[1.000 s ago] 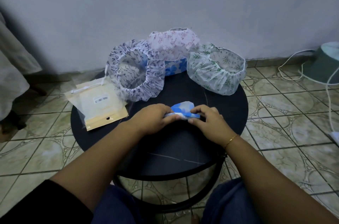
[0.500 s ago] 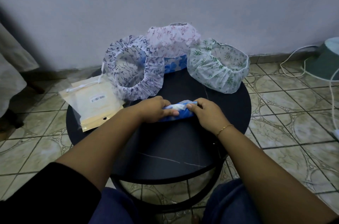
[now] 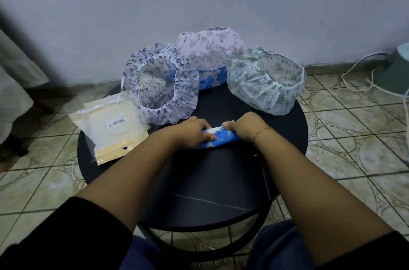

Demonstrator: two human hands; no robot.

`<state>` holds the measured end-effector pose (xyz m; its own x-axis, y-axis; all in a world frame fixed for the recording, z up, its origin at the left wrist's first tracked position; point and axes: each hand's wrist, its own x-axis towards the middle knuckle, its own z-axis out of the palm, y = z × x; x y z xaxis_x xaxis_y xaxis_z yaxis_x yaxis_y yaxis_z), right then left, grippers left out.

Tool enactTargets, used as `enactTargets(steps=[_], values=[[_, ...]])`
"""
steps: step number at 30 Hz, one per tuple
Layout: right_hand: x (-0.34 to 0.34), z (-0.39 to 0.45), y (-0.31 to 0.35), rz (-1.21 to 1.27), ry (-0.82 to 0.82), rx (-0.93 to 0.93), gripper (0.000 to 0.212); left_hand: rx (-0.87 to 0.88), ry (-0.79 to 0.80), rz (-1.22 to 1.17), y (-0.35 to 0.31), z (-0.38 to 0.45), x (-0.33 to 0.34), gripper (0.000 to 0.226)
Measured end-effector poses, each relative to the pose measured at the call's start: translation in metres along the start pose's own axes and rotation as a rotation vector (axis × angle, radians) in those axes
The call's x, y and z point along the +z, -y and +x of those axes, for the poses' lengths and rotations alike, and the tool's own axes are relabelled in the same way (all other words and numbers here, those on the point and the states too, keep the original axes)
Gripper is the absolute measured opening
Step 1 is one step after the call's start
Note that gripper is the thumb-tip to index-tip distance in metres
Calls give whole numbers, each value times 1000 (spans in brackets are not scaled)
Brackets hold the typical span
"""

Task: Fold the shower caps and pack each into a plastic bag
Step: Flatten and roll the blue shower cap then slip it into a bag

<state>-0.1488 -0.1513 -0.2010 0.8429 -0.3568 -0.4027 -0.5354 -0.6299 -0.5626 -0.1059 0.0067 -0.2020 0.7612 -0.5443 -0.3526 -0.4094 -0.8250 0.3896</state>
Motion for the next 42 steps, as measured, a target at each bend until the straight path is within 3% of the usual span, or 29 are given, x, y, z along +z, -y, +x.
enactTargets(steps=[8,10,16,20,23,25,28,32,38,42], values=[[1,5,-1,-27,-7,-10,69,20,-13,-256,8,-2,0,21],[1,-1,-2,37,-7,-51,60,26,-31,-296,8,-4,3,21],[7,-26,-21,628,-44,-210,22,75,-85,-505,11,-18,16,15],[14,-29,-29,1024,-63,-173,23,76,-90,-752,12,-27,24,10],[18,-36,-31,1208,-87,-158,26,52,-33,-858,3,-32,20,24],[21,-40,-31,1220,-102,-164,22,45,38,-713,-4,-33,11,29],[24,-42,-31,1181,-91,-185,15,54,91,-472,-20,-33,5,14],[27,-43,-32,1172,-106,-205,14,40,27,-325,-32,-32,17,30],[36,-42,-30,1120,-193,-227,14,-6,-38,-485,-26,-33,30,31],[44,-51,-22,1109,-166,-277,32,-73,-264,-691,-26,-35,38,31]])
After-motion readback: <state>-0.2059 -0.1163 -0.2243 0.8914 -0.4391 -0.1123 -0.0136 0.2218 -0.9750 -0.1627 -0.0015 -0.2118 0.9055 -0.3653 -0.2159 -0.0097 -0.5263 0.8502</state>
